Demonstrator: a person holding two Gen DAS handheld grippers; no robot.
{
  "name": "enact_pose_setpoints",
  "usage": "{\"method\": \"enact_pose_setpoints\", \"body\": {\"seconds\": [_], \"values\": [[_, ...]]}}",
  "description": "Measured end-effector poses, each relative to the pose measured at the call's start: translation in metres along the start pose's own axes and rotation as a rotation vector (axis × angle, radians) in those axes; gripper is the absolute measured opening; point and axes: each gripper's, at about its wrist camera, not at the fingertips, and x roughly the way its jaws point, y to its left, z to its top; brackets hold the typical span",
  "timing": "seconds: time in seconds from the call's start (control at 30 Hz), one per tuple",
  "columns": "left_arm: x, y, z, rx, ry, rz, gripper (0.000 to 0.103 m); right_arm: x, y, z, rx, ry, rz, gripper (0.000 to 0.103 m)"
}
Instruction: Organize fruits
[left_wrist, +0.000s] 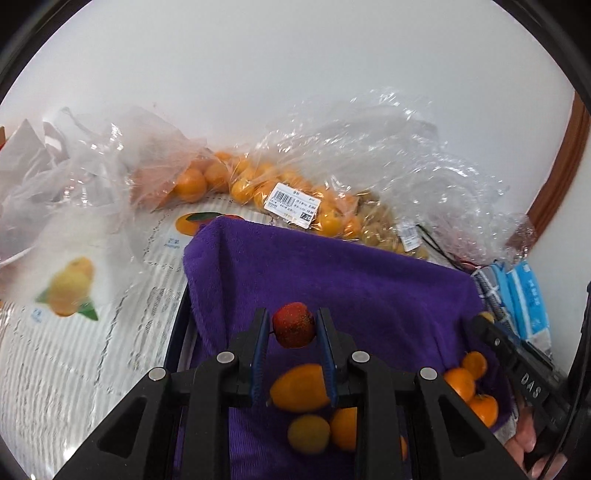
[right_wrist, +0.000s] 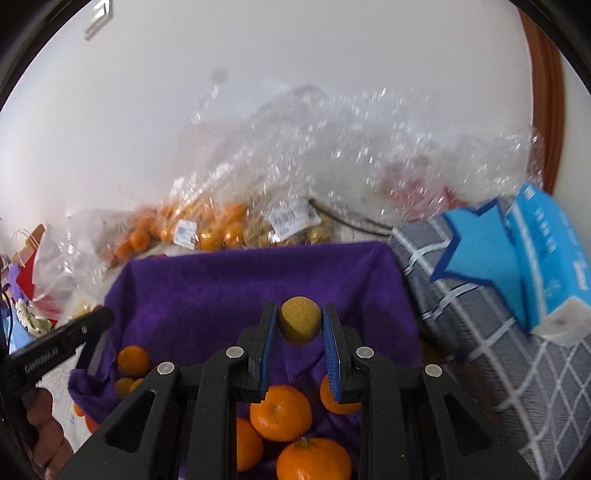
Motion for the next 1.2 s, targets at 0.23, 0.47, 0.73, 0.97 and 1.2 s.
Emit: {"method": "enact_pose_setpoints", "body": {"seconds": [0.23,0.47,0.73,0.97,1.2], "values": [[0.025,0.001,-0.004,0.013,0.056,-0.003,0.025,0.024,0.005,-0.010,-0.050,0.056,-0.038,0.024],[0.032,-0.004,-0.011,0.050,0.074,0.011,0.025,0.023,0.011,-0.016,-0.095,0.051,-0.078,0.026],[0.005,-0.015,0.000,0.073,0.032,-0.006,0.045,-0.037,0.014,-0.016,-0.041,0.006,-0.125,0.052],[-0.068,-0.040,-0.013,0.188,-0.058,0.013,0.066,-0.131,0.031,-0.032,-0.038,-0.066,-0.212,0.064],[-0.156,-0.050,-0.060,0.296,-0.131,0.022,0.086,-0.212,0.048,-0.067,0.003,-0.078,-0.224,0.065]]}}
